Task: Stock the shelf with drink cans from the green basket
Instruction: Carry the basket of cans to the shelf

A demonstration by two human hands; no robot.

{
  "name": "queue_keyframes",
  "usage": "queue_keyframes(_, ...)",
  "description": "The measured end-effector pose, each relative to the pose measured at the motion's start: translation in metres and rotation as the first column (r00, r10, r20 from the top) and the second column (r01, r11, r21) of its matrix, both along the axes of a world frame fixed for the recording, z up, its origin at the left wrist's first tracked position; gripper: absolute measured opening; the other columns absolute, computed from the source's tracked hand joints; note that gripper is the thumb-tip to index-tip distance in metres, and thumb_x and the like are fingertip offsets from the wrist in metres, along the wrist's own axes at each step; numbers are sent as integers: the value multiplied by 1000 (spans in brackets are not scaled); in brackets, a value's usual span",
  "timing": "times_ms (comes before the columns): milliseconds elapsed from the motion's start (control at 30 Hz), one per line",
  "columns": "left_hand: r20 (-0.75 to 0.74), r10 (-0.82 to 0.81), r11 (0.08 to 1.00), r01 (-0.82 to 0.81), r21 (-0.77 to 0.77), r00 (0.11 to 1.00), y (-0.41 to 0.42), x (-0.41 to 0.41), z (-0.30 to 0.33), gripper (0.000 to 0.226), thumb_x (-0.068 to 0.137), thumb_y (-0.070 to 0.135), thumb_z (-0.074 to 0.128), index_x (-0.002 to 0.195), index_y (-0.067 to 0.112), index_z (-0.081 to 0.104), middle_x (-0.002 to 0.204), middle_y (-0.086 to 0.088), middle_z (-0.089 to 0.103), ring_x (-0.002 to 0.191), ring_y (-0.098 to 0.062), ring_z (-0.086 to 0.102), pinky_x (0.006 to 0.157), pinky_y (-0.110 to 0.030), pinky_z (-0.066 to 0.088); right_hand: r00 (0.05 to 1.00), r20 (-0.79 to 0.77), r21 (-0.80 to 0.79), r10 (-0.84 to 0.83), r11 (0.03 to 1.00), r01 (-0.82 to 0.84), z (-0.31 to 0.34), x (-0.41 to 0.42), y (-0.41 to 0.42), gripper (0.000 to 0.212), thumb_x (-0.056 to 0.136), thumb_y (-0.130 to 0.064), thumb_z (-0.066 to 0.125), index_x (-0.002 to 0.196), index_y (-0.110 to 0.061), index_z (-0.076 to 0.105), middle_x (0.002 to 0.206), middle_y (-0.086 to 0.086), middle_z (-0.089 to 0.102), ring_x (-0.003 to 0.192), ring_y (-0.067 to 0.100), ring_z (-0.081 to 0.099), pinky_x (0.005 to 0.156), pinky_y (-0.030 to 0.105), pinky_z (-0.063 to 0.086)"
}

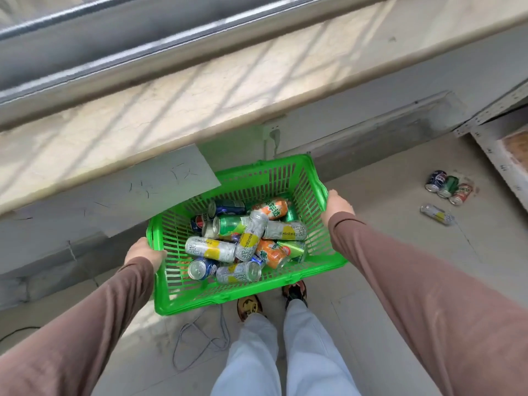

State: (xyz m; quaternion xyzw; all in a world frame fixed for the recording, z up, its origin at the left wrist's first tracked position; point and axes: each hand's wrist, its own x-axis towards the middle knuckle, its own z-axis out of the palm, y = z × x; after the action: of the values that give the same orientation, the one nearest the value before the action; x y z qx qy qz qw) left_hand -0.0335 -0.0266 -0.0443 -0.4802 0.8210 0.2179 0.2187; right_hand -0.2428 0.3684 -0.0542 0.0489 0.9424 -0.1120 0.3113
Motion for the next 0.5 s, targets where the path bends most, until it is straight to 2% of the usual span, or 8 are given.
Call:
queue_keyframes(133,-5,-160,987,160,17,987,55,-31,18,29,78,13,73,102,1,62,106,-22,66,100,-37,63,86,-38,47,990,7,2,-141,990,141,14,31,80,36,93,-2,56,127,0,43,121,26,63,115,41,61,92,42,47)
queue_keyframes(267,7,-294,956,294,16,956,135,-71,31,37,79,15,72,110,0,58,113,-23,64,107,-37,61,87,-37,46,959,28,-9,-281,959,282,24,61,176,45,93,-4,57,135,0,40,124,27,61,117,40,61,92,42,47)
queue_keyframes(400,0,-425,905,424,17,905,239,-116,36,37,78,14,71,110,-2,58,112,-24,63,106,-38,61,88,-38,46,906,21,-6,-423,906,423,28,84,285,46,94,-4,55,137,-3,36,128,24,60,119,40,59,93,44,46)
queue_keyframes(500,3,-512,859,512,-2,859,331,-147,38,40,79,15,72,112,-2,57,114,-25,62,108,-39,60,89,-39,46,860,18,-20,-510,860,510,27,100,370,57,96,-3,51,148,-4,27,136,23,57,124,39,57,98,43,44)
